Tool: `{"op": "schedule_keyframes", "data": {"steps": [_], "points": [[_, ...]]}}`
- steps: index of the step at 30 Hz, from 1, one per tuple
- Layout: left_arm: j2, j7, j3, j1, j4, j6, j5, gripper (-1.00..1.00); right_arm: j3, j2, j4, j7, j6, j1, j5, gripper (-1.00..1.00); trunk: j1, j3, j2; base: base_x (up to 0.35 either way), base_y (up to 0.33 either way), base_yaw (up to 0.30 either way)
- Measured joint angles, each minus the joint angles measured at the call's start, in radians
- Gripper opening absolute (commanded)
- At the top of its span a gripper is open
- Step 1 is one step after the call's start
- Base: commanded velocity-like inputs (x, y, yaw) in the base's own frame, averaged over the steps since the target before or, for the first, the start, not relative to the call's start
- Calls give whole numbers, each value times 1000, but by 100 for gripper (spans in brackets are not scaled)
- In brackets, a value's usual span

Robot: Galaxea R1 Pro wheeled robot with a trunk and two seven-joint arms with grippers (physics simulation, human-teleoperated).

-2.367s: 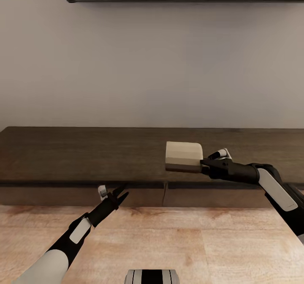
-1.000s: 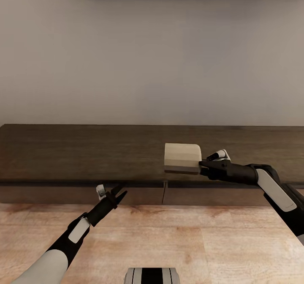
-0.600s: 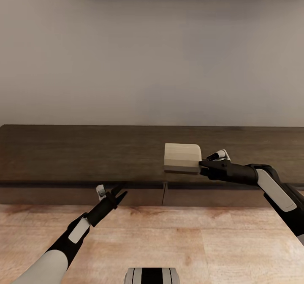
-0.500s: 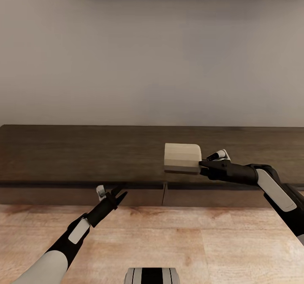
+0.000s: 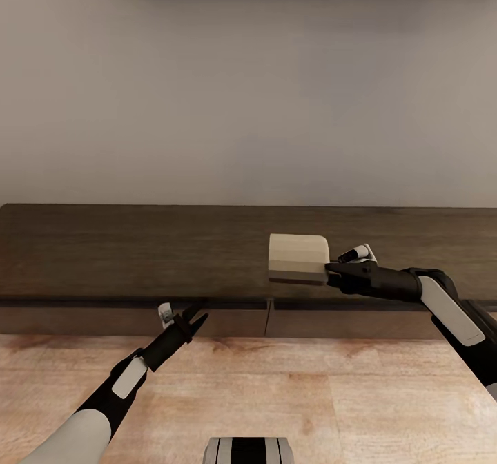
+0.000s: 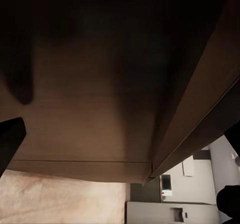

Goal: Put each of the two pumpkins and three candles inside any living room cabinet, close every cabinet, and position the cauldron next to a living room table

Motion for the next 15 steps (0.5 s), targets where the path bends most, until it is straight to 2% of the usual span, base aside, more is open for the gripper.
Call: {"op": "schedule_keyframes", "data": {"steps": [15], "points": [[-1, 0, 3, 0, 0, 3, -2, 100, 0, 0, 0, 0, 0, 0, -1, -100, 0, 0, 0, 0, 0, 0]]}}
